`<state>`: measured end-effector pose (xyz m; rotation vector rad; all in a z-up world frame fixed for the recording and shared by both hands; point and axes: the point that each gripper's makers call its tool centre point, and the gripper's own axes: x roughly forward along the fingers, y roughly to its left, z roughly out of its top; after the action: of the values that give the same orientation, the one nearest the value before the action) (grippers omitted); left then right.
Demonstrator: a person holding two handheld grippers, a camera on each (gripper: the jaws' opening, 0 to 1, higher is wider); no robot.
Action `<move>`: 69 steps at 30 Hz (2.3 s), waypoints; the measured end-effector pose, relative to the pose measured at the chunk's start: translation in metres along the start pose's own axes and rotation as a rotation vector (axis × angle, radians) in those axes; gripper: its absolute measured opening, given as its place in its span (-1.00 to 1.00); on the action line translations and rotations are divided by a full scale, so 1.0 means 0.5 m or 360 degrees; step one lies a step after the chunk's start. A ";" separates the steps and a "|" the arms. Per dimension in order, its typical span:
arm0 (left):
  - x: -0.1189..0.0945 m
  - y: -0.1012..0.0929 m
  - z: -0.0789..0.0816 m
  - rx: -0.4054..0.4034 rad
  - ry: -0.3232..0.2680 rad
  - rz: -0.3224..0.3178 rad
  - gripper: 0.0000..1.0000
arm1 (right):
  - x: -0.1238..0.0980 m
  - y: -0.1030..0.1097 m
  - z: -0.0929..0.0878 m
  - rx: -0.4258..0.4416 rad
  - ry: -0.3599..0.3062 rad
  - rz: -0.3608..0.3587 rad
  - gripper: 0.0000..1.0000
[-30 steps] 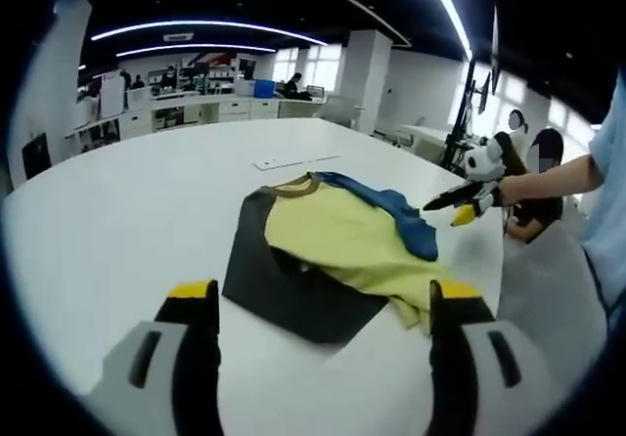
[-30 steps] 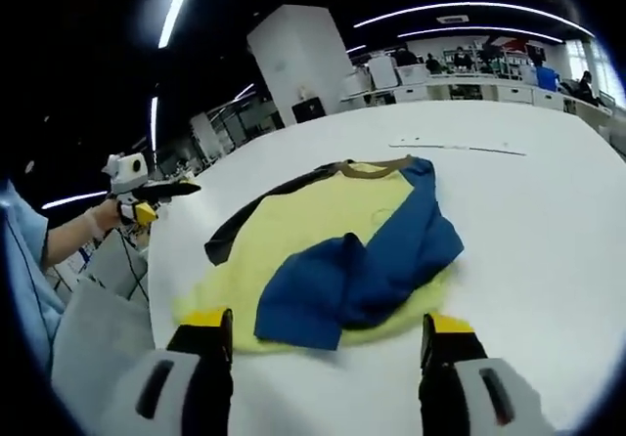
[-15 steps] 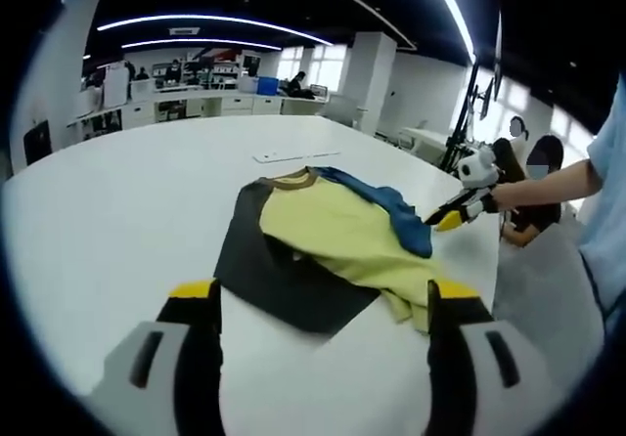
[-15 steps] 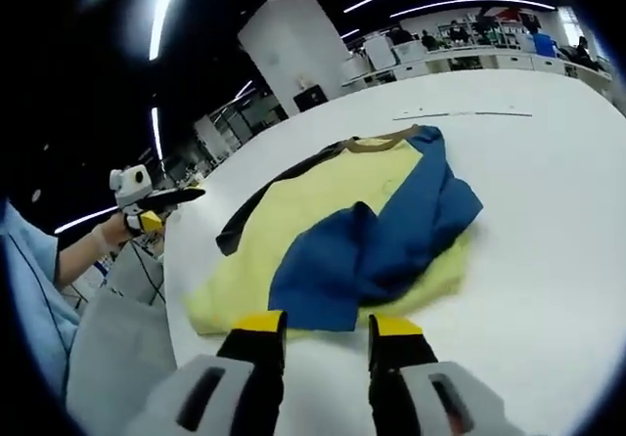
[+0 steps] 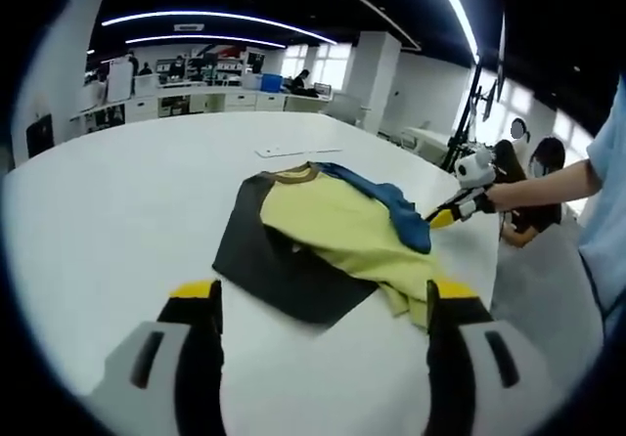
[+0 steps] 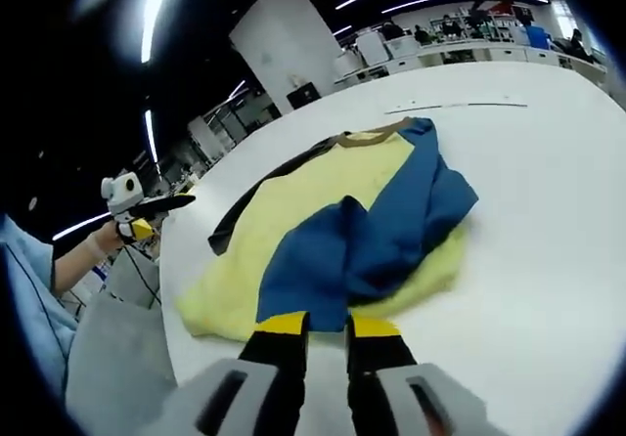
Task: Fold the garment on the visible template until the final outline fits inside the template.
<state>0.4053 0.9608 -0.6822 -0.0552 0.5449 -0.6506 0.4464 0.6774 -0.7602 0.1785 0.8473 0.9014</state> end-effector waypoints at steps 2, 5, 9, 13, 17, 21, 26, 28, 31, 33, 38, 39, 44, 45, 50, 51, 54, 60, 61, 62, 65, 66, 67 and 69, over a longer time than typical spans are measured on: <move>0.001 -0.002 -0.002 -0.0003 0.0003 -0.0004 0.66 | -0.003 -0.002 0.000 -0.0015 -0.0005 -0.0019 -0.99; 0.002 -0.003 -0.006 -0.0001 0.0012 -0.0009 0.65 | -0.012 -0.006 0.001 -0.0027 -0.0016 -0.0034 -1.00; 0.003 -0.005 -0.008 -0.0006 0.0010 -0.0009 0.65 | -0.032 -0.008 0.009 -0.0031 -0.0043 -0.0055 -1.00; 0.006 -0.009 -0.014 -0.0012 0.0014 -0.0014 0.64 | -0.057 -0.021 0.013 -0.0041 -0.0060 -0.0084 -1.00; 0.009 -0.013 -0.018 -0.0022 0.0015 -0.0021 0.64 | -0.084 -0.040 0.012 -0.0028 -0.0067 -0.0125 -1.00; 0.011 -0.015 -0.021 -0.0024 0.0021 -0.0024 0.63 | -0.112 -0.060 0.011 -0.0011 -0.0075 -0.0164 -1.00; 0.013 -0.013 -0.022 -0.0024 0.0020 -0.0018 0.62 | -0.163 -0.107 -0.009 0.0010 -0.0067 -0.0278 -1.00; 0.014 -0.013 -0.022 -0.0031 0.0017 -0.0020 0.62 | -0.185 -0.123 -0.017 0.0040 -0.0074 -0.0315 -1.00; 0.017 -0.013 -0.024 -0.0030 0.0023 -0.0021 0.62 | -0.210 -0.147 -0.023 0.0056 -0.0079 -0.0365 -1.00; 0.019 -0.012 -0.026 -0.0034 0.0025 -0.0021 0.62 | -0.229 -0.163 -0.028 0.0078 -0.0084 -0.0403 -1.00; 0.025 -0.016 -0.027 -0.0033 0.0035 -0.0026 0.62 | -0.271 -0.194 -0.030 0.0101 -0.0097 -0.0471 -1.00; 0.027 -0.016 -0.027 -0.0032 0.0037 -0.0026 0.62 | -0.283 -0.203 -0.030 0.0100 -0.0096 -0.0491 -1.00; 0.032 -0.015 -0.028 -0.0040 0.0038 -0.0027 0.62 | -0.324 -0.232 -0.021 0.0114 -0.0110 -0.0557 -1.00; 0.033 -0.015 -0.028 -0.0041 0.0037 -0.0025 0.62 | -0.331 -0.237 -0.021 0.0111 -0.0107 -0.0569 -1.00; 0.037 -0.010 -0.025 -0.0050 0.0026 -0.0015 0.62 | -0.358 -0.242 -0.015 0.0112 -0.0101 -0.0630 -1.00; 0.037 -0.009 -0.025 -0.0050 0.0026 -0.0013 0.62 | -0.364 -0.247 -0.014 0.0112 -0.0103 -0.0643 -1.00; 0.041 -0.007 -0.025 -0.0055 0.0026 -0.0011 0.62 | -0.383 -0.259 -0.004 0.0111 -0.0112 -0.0680 -1.00; 0.050 -0.003 -0.030 -0.0069 0.0035 -0.0012 0.61 | -0.422 -0.288 0.027 0.0081 -0.0117 -0.0754 -1.00; 0.051 -0.002 -0.030 -0.0070 0.0037 -0.0012 0.62 | -0.429 -0.299 0.034 0.0076 -0.0117 -0.0776 -1.00; 0.053 -0.001 -0.030 -0.0071 0.0038 -0.0012 0.61 | -0.433 -0.305 0.039 0.0072 -0.0114 -0.0790 -1.00; 0.057 0.002 -0.030 -0.0074 0.0040 -0.0011 0.61 | -0.445 -0.332 0.058 0.0064 -0.0110 -0.0838 -1.00; 0.058 0.002 -0.030 -0.0076 0.0040 -0.0011 0.61 | -0.448 -0.340 0.063 0.0062 -0.0107 -0.0854 -1.00; 0.059 0.003 -0.031 -0.0078 0.0041 -0.0010 0.61 | -0.450 -0.348 0.067 0.0061 -0.0101 -0.0868 -1.00; 0.060 0.006 -0.031 -0.0083 0.0043 -0.0005 0.61 | -0.458 -0.367 0.077 0.0044 -0.0082 -0.0913 -1.00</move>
<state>0.4191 0.9474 -0.7103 -0.0967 0.5880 -0.6412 0.5118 0.3975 -0.6893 -0.0209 0.8033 0.3462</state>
